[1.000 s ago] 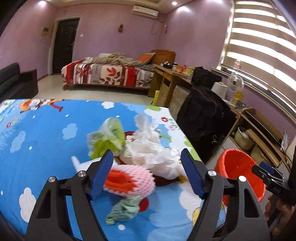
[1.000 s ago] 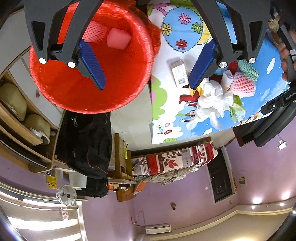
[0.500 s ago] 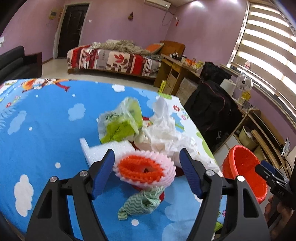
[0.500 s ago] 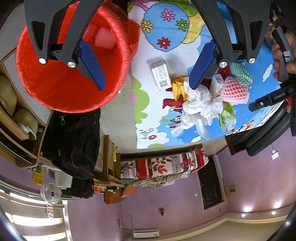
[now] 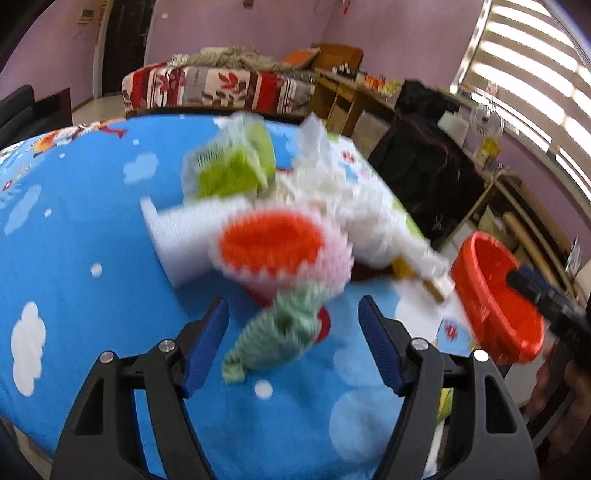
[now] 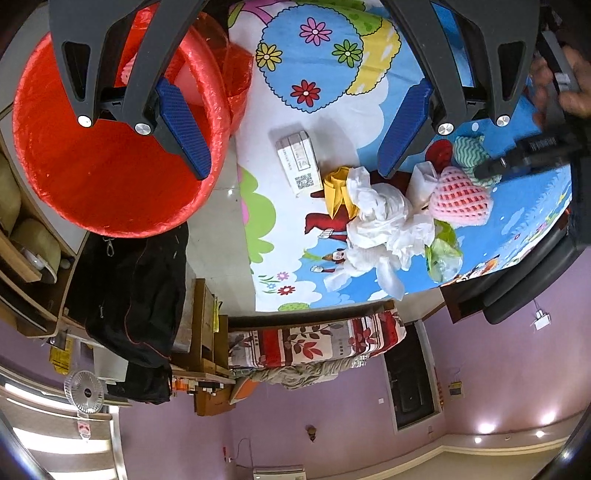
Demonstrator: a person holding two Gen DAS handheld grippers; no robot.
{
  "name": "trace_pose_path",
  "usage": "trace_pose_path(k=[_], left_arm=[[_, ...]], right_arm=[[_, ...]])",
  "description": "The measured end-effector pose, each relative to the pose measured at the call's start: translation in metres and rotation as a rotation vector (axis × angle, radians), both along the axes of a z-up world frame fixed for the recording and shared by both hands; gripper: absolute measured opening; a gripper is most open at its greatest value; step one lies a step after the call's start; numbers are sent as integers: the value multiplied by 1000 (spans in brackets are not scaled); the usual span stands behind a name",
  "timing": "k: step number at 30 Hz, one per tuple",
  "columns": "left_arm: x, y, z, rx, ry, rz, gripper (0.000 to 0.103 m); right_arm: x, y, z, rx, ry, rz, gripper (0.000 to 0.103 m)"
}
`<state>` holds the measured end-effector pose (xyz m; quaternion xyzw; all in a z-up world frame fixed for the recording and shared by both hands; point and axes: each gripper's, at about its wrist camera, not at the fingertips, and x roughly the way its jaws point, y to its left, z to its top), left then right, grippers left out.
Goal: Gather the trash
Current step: 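Grasp the green striped cloth with the left gripper while the right moves to the white box, then close the right gripper on the white QR-code box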
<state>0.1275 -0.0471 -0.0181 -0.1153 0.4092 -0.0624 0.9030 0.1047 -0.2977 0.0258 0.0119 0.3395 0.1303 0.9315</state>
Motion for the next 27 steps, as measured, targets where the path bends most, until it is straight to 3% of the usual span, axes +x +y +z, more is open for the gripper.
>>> trace_pose_path(k=[1, 4, 9, 15, 18, 23, 27], left_arm=[[2, -2, -6, 8, 26, -6, 55], [6, -2, -18, 29, 76, -10, 40], [3, 5, -16, 30, 69, 8, 26], [-1, 6, 2, 56, 19, 33, 24], [-4, 6, 12, 66, -7, 41, 24], [-9, 6, 24, 76, -46, 52, 24], [-11, 8, 31, 72, -73, 64, 24]], right_arm=[[1, 2, -1, 0, 2, 3, 86], [3, 8, -4, -12, 9, 17, 86], [9, 14, -14, -27, 33, 25, 86], [20, 31, -32, -144, 65, 27, 85], [27, 36, -37, -182, 80, 29, 76], [38, 44, -43, -226, 95, 44, 75], [48, 47, -48, -244, 122, 47, 67]])
